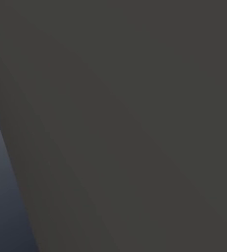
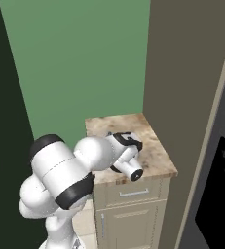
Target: Take the bottled waters from the counter and place them in the freezer to freeze. Close the freezer door after placing the bottles.
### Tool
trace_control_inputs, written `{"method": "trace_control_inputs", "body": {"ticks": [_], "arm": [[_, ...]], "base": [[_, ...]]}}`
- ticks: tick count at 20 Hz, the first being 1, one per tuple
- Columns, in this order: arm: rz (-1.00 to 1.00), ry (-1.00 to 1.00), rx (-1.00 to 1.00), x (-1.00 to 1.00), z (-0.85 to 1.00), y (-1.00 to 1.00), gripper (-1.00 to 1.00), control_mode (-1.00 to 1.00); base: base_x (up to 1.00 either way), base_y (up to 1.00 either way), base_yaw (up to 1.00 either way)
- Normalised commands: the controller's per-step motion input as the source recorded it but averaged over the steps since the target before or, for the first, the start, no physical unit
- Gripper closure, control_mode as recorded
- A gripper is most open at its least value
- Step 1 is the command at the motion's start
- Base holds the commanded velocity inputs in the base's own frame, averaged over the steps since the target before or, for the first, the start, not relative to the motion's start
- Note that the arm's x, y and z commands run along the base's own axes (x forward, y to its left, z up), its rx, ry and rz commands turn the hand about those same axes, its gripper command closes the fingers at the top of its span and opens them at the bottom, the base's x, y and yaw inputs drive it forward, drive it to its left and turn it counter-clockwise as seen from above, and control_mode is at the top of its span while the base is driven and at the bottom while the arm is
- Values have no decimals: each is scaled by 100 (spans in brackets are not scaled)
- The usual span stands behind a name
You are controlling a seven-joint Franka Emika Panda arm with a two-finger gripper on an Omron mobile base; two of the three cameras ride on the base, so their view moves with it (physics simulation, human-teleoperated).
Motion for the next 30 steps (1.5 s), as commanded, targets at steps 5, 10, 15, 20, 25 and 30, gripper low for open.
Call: {"method": "trace_control_inputs", "body": {"ticks": [5,10,15,20,25,30], "arm": [[2,0,0,0,0,12,-100,-100],[1,0,0,0,0,1,-100,-100],[4,0,0,0,0,5,-100,-100],[6,0,-2,0,0,0,-100,-100],[7,0,-4,0,1,0,-100,-100],[9,0,-3,1,0,1,-100,-100]], "base": [[0,0,0],[0,0,0],[0,0,0],[0,0,0],[0,0,0],[0,0,0]]}}
